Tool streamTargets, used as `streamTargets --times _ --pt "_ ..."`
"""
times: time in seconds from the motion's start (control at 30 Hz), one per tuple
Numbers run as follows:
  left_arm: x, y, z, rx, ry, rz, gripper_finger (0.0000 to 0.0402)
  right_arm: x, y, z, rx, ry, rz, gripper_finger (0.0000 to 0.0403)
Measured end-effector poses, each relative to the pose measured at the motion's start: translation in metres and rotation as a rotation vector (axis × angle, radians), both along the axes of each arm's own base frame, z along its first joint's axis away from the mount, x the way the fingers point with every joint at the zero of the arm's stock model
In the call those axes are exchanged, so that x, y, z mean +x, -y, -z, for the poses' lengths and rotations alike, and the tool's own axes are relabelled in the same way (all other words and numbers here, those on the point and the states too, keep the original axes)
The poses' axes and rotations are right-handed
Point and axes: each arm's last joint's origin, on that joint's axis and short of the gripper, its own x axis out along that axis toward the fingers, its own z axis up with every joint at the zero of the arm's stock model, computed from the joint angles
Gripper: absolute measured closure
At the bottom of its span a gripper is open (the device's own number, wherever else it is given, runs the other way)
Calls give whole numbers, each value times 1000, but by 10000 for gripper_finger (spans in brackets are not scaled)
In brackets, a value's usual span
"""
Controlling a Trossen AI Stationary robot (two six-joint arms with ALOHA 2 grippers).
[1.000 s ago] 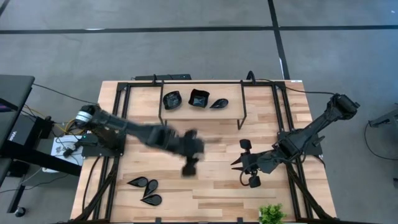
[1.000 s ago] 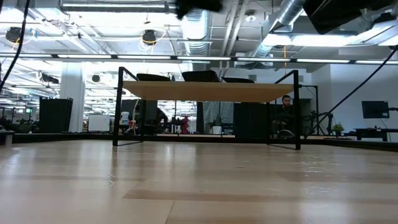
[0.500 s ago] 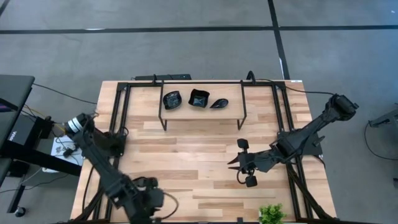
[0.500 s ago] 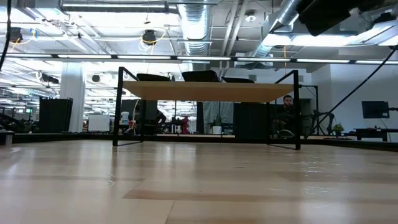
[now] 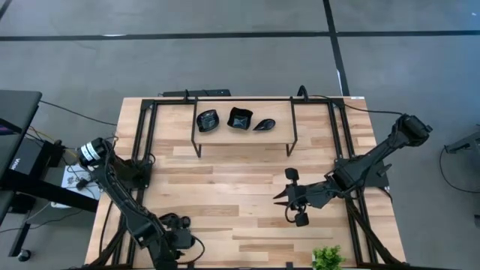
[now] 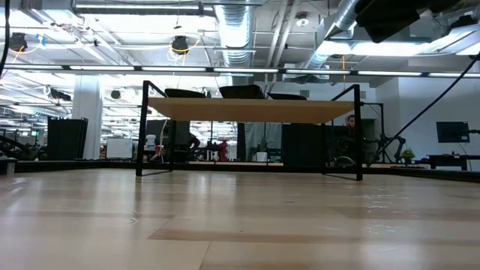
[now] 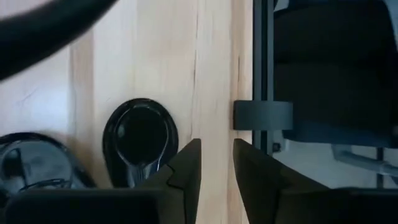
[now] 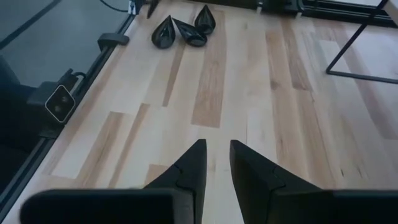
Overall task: Pick & Place Mini shaped plates
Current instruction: Stack the black drop-shaped plate on top of the black drop-shaped plate on the shelf
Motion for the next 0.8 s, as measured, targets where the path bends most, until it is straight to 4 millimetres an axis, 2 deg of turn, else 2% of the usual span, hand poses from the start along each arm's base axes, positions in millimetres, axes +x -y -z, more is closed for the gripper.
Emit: streamTargets --times 0.33,0.43,0.63,0.8 --pt "-9 -15 26 54 -41 15 252 0 0 0 4 -1 2 337" --pt "-11 -18 31 76 -35 8 251 0 0 0 6 -1 3 337" --pt "-13 -16 39 -4 -5 18 263 0 0 0 6 -1 3 337" --pt "-13 -19 41 20 27 -6 274 0 0 0 6 -1 3 337"
